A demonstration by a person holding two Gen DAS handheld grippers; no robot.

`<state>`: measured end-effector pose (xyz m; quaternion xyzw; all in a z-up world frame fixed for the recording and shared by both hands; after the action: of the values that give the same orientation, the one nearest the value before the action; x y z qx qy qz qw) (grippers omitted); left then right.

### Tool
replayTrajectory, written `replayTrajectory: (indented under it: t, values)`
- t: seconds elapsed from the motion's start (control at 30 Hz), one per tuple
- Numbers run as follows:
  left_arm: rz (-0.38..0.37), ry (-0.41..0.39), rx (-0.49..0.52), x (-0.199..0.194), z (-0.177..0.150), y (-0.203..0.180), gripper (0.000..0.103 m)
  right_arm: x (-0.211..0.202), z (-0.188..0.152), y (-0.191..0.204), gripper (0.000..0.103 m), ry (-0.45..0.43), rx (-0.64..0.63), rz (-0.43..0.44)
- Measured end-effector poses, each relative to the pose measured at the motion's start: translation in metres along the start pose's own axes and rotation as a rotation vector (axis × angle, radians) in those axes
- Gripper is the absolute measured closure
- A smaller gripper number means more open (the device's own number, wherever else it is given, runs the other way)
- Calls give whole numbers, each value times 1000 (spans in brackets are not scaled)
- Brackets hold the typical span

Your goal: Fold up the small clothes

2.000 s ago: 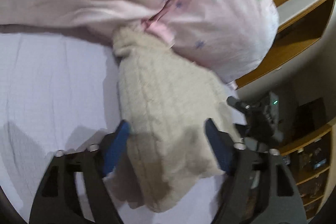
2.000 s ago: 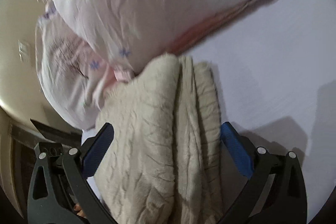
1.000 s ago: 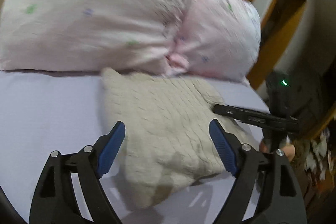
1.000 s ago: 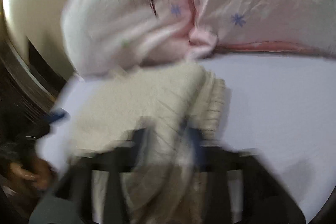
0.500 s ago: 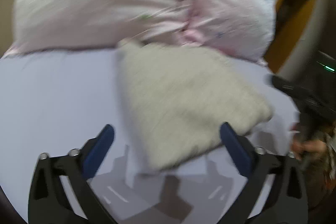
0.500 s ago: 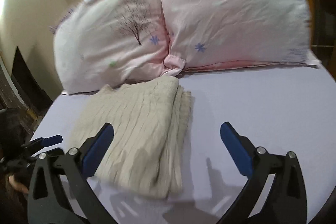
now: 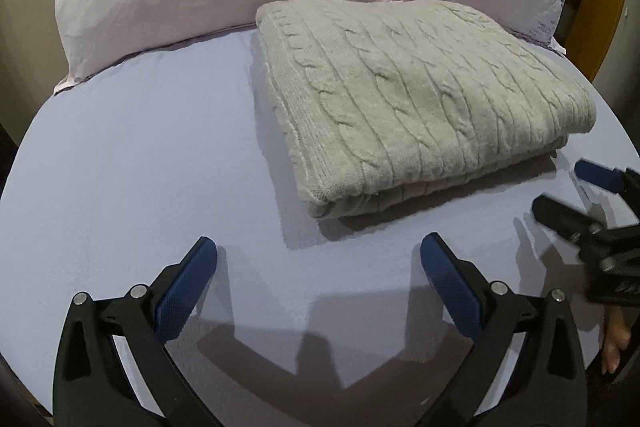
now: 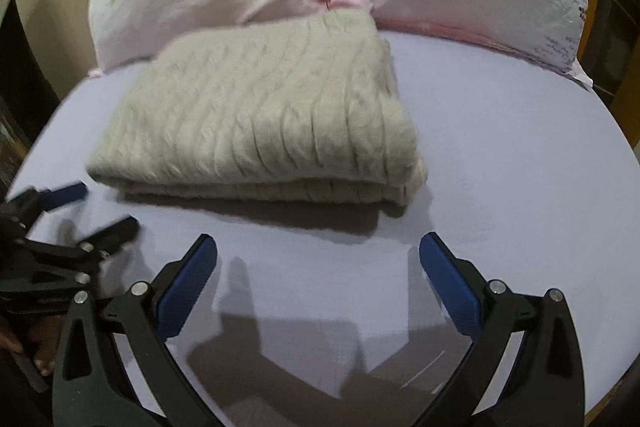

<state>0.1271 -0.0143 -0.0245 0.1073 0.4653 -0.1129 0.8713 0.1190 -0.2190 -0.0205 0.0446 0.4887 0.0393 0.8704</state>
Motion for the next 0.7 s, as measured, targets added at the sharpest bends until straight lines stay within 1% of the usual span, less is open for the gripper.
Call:
replayTrajectory:
  t: [0.1,0.7]
  values:
    - [3,-1,-3,0,0,1,1,0,-1,2,2,-1,-17,-28]
    - [3,-3,-2,0,-1,0,1,-1,-3,1,2,-1,-16,-26]
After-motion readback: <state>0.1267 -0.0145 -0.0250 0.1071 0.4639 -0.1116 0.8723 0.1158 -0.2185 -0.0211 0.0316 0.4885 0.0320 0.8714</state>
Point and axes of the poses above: each gripper's, at about its wrist camera, not at the fingertips, and x roughly the way its jaws point, y to its left, z to its top, the point moved 5 cm from there along x, roughly the way its jaws point, and after that the axes turned 7 degrees about x, right-handed, at the moved point
